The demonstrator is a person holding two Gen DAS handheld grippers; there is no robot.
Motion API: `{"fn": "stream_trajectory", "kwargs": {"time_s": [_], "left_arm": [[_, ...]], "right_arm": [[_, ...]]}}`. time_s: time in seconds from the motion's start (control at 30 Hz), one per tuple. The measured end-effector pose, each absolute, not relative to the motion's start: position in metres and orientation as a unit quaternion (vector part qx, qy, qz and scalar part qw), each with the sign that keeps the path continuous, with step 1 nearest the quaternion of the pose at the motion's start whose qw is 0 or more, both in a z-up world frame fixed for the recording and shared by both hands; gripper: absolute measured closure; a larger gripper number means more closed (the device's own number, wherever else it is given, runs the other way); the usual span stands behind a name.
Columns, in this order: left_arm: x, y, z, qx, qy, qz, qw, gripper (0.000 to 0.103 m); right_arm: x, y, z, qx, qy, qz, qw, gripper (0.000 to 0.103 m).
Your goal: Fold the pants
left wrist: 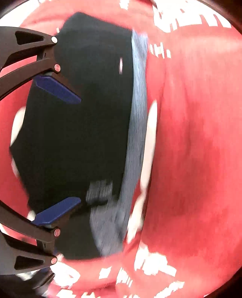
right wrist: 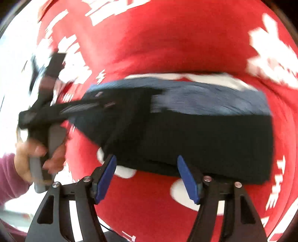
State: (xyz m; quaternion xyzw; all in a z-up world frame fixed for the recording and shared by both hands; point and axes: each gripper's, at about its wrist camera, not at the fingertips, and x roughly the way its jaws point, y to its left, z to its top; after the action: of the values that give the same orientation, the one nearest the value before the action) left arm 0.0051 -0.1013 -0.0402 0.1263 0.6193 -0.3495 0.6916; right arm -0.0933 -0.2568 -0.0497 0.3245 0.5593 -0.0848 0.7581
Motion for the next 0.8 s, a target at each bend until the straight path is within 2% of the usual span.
{"fn": "stream_trajectory", "kwargs": {"time_s": [0.17, 0.23, 0.27, 0.33, 0.47, 0.63, 0.67, 0.73, 0.8], "left_arm": [[-0.032, -0.140, -0.043, 0.139, 0.634, -0.436, 0.623, 0.004], [-0.044, -0.155, -0.052, 0.158, 0.641, -0.446, 0.605, 0.025], [-0.051, -0.160, -0.053, 0.166, 0.644, -0.445, 0.599, 0.031], [-0.058, -0.169, -0.068, 0.179, 0.658, -0.439, 0.585, 0.056], [-0.066, -0.177, -0.065, 0.177, 0.657, -0.446, 0.582, 0.076], [-0.070, -0.174, -0.041, 0.198, 0.632, -0.469, 0.585, 0.079], [-0.071, -0.171, -0.042, 0.207, 0.630, -0.467, 0.585, 0.079], [-0.073, -0.161, -0.059, 0.222, 0.644, -0.455, 0.573, 0.086], [-0.073, -0.153, -0.068, 0.203, 0.653, -0.451, 0.574, 0.086]], "right_arm": [[-0.148, -0.343, -0.053, 0.384, 0.524, -0.196, 0.735, 0.030], [-0.165, -0.367, -0.054, 0.389, 0.523, -0.224, 0.725, 0.030], [-0.172, -0.379, -0.059, 0.395, 0.526, -0.233, 0.716, 0.030], [-0.178, -0.393, -0.068, 0.412, 0.529, -0.238, 0.703, 0.030], [-0.193, -0.405, -0.093, 0.460, 0.527, -0.226, 0.677, 0.030], [-0.187, -0.382, -0.093, 0.478, 0.522, -0.205, 0.676, 0.035], [-0.185, -0.380, -0.090, 0.476, 0.523, -0.202, 0.678, 0.035], [-0.181, -0.374, -0.086, 0.466, 0.529, -0.195, 0.682, 0.035], [-0.178, -0.368, -0.087, 0.452, 0.544, -0.185, 0.683, 0.034]]}}
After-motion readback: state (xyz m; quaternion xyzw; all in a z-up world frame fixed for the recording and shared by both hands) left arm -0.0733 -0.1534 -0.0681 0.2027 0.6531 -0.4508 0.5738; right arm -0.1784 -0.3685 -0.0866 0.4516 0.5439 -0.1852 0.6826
